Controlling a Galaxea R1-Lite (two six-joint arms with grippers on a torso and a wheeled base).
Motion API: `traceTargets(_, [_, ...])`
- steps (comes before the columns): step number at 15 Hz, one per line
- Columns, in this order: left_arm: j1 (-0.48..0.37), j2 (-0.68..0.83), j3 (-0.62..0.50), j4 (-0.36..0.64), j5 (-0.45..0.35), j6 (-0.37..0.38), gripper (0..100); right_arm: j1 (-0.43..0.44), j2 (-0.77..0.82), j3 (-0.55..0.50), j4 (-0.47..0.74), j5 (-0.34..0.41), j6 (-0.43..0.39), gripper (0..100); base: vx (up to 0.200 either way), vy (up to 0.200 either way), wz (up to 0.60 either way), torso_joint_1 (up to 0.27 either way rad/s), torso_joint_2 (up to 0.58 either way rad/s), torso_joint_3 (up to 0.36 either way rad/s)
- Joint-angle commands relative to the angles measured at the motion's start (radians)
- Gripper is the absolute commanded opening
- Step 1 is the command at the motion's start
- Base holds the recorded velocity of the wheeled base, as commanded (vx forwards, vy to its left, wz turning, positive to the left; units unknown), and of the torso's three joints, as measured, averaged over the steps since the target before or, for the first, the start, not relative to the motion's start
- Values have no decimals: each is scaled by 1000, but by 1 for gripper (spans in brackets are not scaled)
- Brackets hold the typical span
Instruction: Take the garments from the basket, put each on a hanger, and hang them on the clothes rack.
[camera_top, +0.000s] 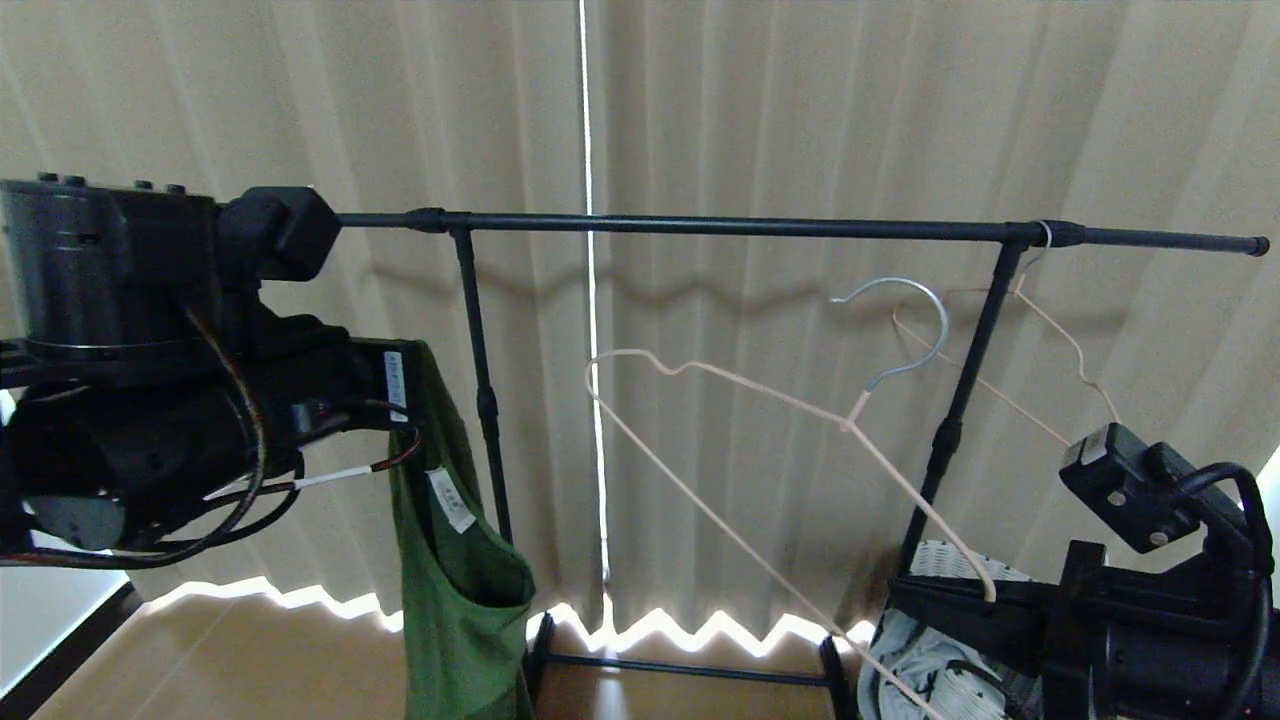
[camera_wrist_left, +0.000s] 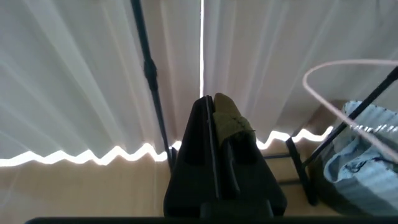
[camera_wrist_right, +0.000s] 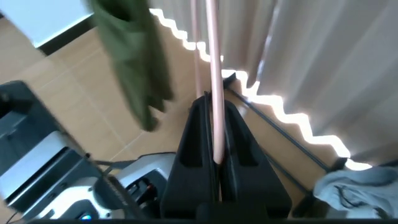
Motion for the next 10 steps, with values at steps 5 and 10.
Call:
traceTargets(5, [-31, 123, -94, -4, 70, -82, 0, 103, 1, -19, 1, 4, 16, 0, 0, 0, 0, 0, 0, 0])
traceTargets(10, [-46, 177, -161, -2, 147, -116, 0, 141, 15, -48, 1, 4, 16, 0, 0, 0, 0, 0, 0, 0])
